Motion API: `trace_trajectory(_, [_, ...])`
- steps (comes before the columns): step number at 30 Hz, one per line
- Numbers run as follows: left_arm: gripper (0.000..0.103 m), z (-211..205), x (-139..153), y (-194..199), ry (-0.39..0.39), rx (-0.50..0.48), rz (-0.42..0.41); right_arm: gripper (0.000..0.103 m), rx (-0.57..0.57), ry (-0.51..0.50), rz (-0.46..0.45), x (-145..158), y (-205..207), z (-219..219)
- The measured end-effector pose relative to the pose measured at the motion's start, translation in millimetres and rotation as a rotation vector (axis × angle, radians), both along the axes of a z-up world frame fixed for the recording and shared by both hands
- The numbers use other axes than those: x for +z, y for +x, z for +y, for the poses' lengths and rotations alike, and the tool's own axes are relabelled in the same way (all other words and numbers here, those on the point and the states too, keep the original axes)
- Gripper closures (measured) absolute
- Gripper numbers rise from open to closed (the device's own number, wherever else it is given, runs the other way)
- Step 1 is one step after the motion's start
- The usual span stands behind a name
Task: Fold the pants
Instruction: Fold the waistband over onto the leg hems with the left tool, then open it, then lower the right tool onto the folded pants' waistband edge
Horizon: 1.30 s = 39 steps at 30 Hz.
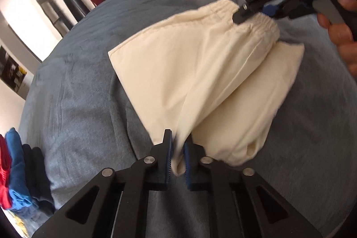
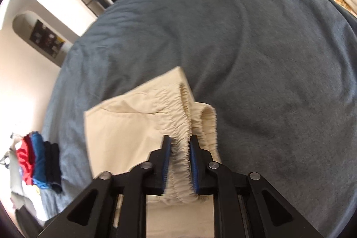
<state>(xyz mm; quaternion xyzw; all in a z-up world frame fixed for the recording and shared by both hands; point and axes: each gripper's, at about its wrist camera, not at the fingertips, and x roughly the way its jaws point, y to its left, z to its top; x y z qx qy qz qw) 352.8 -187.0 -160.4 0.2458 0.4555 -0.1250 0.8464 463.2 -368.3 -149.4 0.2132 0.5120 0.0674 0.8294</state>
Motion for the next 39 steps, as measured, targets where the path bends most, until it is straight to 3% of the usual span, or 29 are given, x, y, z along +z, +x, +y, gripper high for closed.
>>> trace_trajectory(2, [0.081, 4, 2, -3, 0.006, -0.005, 0.016, 0.064, -0.009, -0.057, 0.003, 1, -4, 0])
trace_trajectory(3, [0.075, 6, 3, -4, 0.008, -0.005, 0.019, 0.062, -0.016, -0.093, -0.002, 4, -7, 1])
trace_trajectory(6, [0.060, 15, 20, -7, -0.030, 0.019, 0.028, 0.061, -0.025, -0.170, -0.014, 13, -18, 1])
trace_trajectory(10, [0.050, 27, 42, -8, -0.081, 0.072, -0.002, 0.061, -0.064, -0.229, -0.037, 30, -33, -4])
trace_trajectory(13, [0.050, 32, 49, 2, -0.114, 0.098, -0.027, 0.057, -0.068, -0.227, -0.073, 43, -43, -5])
trace_trajectory(17, [0.049, 42, 57, 26, -0.210, 0.142, -0.029, 0.042, -0.075, -0.185, -0.102, 48, -49, -3])
trace_trajectory(22, [0.045, 63, 64, 60, -0.327, 0.193, -0.008, 0.042, -0.141, -0.100, -0.071, 32, -51, -4])
trace_trajectory(26, [0.045, 77, 57, 87, -0.414, 0.208, 0.053, 0.042, -0.180, -0.098, -0.044, 17, -51, -3])
trace_trajectory(31, [0.045, 66, 45, 104, -0.409, 0.163, 0.060, 0.042, -0.172, -0.102, -0.018, 3, -52, -1])
trace_trajectory(36, [0.045, 64, 27, 125, -0.477, 0.199, 0.118, 0.042, -0.201, -0.080, -0.004, -2, -54, -2])
trace_trajectory(39, [0.045, 64, 17, 132, -0.470, 0.221, 0.125, 0.042, -0.220, -0.077, 0.025, -8, -54, -3])
